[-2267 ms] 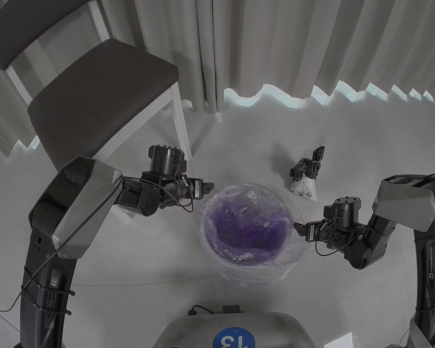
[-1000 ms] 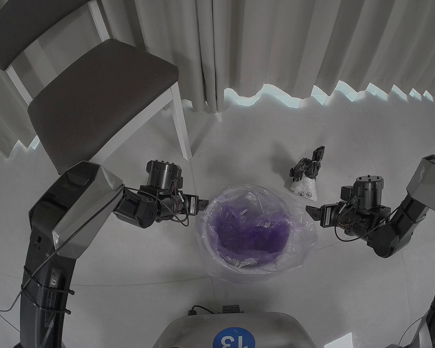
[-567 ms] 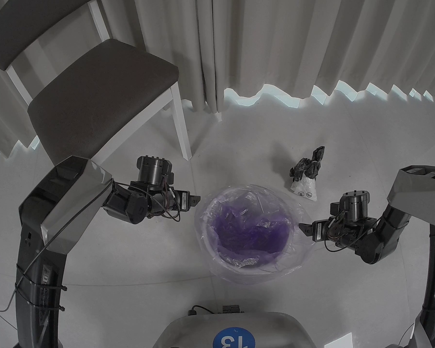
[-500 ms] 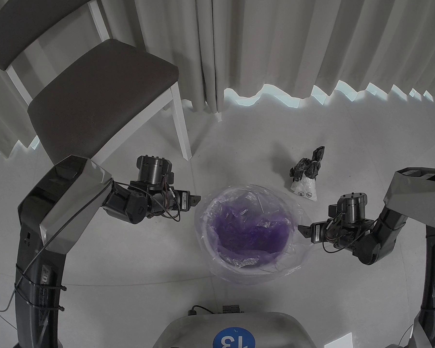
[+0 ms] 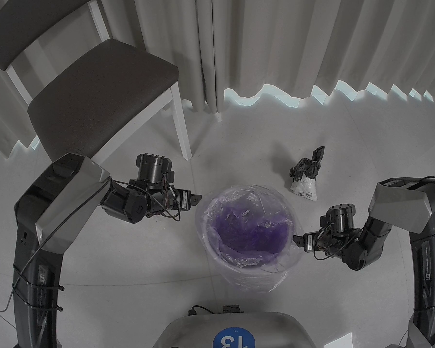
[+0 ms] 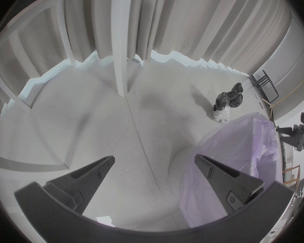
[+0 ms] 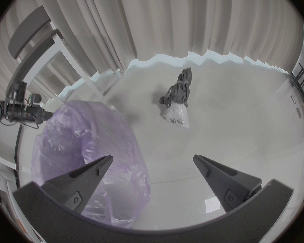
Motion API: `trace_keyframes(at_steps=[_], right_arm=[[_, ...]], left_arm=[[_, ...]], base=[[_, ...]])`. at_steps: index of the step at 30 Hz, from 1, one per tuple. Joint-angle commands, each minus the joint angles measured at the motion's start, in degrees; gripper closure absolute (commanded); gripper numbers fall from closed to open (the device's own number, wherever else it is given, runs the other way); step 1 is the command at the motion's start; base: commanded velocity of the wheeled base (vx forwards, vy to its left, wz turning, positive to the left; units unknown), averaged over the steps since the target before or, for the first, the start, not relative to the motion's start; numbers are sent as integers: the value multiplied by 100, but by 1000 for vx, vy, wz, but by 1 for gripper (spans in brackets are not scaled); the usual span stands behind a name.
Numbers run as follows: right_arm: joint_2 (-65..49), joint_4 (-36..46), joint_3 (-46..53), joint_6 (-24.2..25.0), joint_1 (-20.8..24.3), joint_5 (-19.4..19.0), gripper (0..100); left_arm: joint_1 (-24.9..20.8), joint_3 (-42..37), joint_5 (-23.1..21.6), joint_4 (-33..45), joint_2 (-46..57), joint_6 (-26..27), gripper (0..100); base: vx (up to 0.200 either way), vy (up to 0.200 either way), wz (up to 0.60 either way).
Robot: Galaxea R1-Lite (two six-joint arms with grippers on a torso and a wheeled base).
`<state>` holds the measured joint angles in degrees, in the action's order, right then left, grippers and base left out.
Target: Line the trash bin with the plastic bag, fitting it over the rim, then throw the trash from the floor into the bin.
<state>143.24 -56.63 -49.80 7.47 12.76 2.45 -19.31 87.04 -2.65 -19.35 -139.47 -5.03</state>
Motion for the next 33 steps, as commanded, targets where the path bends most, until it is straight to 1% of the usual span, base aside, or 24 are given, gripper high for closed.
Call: trace_keyframes(at_steps=[1, 4, 9, 15, 17, 18, 23, 27, 30, 33], right_arm=[[29, -24, 14, 0, 24, 89, 0], [-270, -15, 111, 0, 7, 133, 0], [-973, 2, 445, 0, -20, 71, 0], [-1342, 2, 603, -9, -20, 63, 0], [-1342, 2, 603, -9, -20, 63, 0], [-1545, 2, 752, -9, -2, 63, 0], [-1887, 11, 928, -9, 24, 63, 0], [-1870, 11, 972, -18, 24, 54, 0], [-1527, -24, 884, -18, 33, 27, 0], [-1615, -6, 954, -18, 33, -17, 0]], left_arm=[[-11, 6, -8, -8, 34, -6, 0], [-3, -29, -8, 1, 148, -6, 0], [24, -275, -26, -8, 509, -33, 0], [6, -662, -17, -43, 931, -68, 0], [6, -662, -17, -43, 931, -68, 0], [6, -978, -17, -271, 1168, -68, 0], [6, -1506, -8, -649, 1493, -50, 0], [15, -1752, -17, -728, 1651, -50, 0], [-3, -1910, -8, -869, 1695, -50, 0], [-3, -2068, -8, -1010, 1801, -59, 0]], base=[[0, 0, 0], [0, 0, 0], [0, 0, 0], [0, 0, 0], [0, 0, 0], [0, 0, 0], [0, 0, 0], [0, 0, 0], [0, 0, 0], [0, 0, 0]])
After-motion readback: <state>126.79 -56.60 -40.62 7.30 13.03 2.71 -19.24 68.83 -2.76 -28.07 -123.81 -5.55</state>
